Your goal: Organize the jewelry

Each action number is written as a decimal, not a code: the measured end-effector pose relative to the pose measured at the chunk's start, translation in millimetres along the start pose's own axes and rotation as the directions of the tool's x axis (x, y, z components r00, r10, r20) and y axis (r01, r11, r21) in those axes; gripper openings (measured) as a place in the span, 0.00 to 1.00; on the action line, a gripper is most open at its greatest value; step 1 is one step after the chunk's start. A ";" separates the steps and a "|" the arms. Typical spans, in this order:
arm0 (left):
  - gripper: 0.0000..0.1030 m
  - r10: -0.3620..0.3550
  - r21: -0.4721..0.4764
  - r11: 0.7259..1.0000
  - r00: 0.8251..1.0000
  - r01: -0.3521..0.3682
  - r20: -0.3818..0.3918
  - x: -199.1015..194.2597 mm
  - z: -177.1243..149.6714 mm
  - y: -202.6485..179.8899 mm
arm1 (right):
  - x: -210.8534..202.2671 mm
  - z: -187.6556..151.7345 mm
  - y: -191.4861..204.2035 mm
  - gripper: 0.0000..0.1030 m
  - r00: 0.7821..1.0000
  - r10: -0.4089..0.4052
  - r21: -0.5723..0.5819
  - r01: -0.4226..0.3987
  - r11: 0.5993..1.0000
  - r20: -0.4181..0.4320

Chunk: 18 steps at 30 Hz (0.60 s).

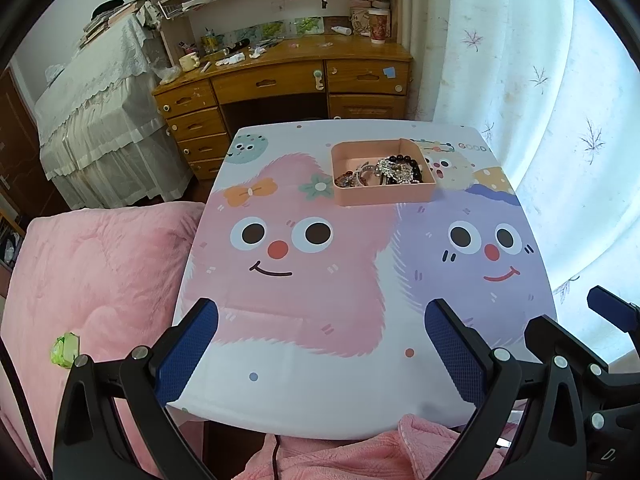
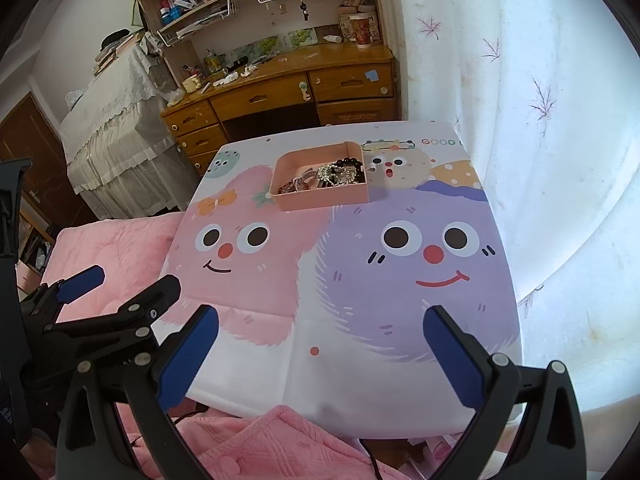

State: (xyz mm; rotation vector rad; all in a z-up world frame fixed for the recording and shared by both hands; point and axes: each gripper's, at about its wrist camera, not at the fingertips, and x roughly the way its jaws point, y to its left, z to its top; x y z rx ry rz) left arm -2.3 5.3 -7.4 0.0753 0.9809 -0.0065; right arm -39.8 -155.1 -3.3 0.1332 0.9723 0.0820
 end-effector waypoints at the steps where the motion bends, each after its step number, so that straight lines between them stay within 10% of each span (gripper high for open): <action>1: 0.99 0.000 -0.001 1.000 1.000 0.000 0.000 0.0 -0.2 -0.2 | 0.3 -0.1 1.0 1.00 1.000 0.000 -0.002 0.000 1.000 -0.001; 18: 0.99 0.000 -0.013 1.000 1.000 0.000 -0.011 0.8 -3.3 4.2 | 3.7 0.4 4.6 1.00 1.000 0.000 -0.010 0.000 1.000 -0.021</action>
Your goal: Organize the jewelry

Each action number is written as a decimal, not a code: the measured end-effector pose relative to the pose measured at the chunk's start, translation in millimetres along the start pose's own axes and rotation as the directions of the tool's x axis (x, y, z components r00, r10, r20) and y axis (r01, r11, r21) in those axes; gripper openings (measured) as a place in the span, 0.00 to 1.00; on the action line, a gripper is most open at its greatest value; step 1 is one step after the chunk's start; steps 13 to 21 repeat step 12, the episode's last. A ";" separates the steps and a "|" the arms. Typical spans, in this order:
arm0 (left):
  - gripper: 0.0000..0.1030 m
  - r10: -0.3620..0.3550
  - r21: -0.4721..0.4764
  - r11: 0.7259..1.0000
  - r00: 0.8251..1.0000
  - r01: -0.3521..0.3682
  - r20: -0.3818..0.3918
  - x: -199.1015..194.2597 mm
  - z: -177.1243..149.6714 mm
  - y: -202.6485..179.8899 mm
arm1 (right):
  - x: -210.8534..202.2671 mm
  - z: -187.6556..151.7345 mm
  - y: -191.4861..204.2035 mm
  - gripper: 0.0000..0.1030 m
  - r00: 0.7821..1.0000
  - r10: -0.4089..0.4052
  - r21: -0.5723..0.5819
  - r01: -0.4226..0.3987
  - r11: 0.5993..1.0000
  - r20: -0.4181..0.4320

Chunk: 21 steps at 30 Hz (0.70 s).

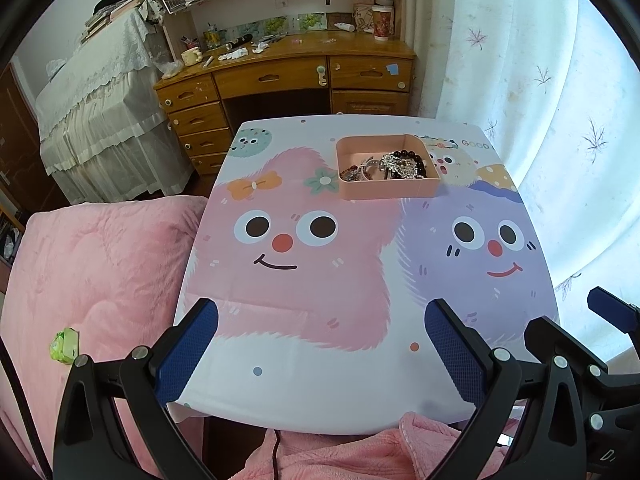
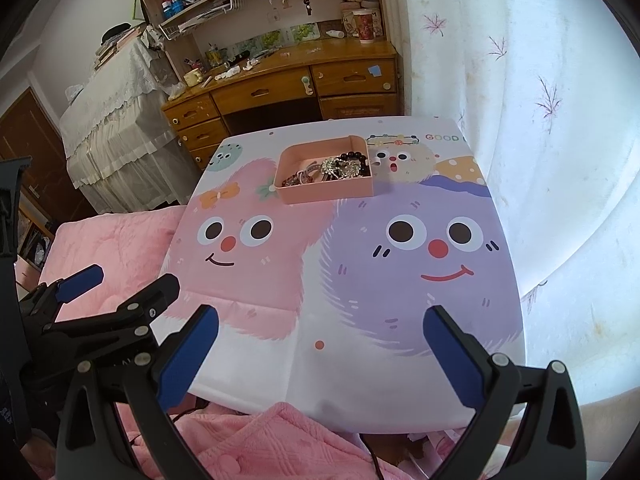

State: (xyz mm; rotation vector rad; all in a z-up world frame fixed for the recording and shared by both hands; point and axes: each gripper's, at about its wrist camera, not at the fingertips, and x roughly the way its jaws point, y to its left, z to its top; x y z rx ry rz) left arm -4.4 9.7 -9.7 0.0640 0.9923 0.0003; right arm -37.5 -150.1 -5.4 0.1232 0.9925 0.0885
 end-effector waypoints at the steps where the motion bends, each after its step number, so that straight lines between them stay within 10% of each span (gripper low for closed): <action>1: 0.99 0.000 0.000 1.000 1.000 0.000 0.000 0.1 0.1 -0.1 | 0.0 -0.3 0.4 1.00 1.000 -0.001 -0.001 0.001 1.000 0.000; 21: 0.99 -0.004 -0.002 1.000 1.000 0.004 -0.006 1.6 -4.7 2.4 | 2.1 -3.7 0.8 1.00 1.000 -0.002 0.001 0.002 1.000 -0.010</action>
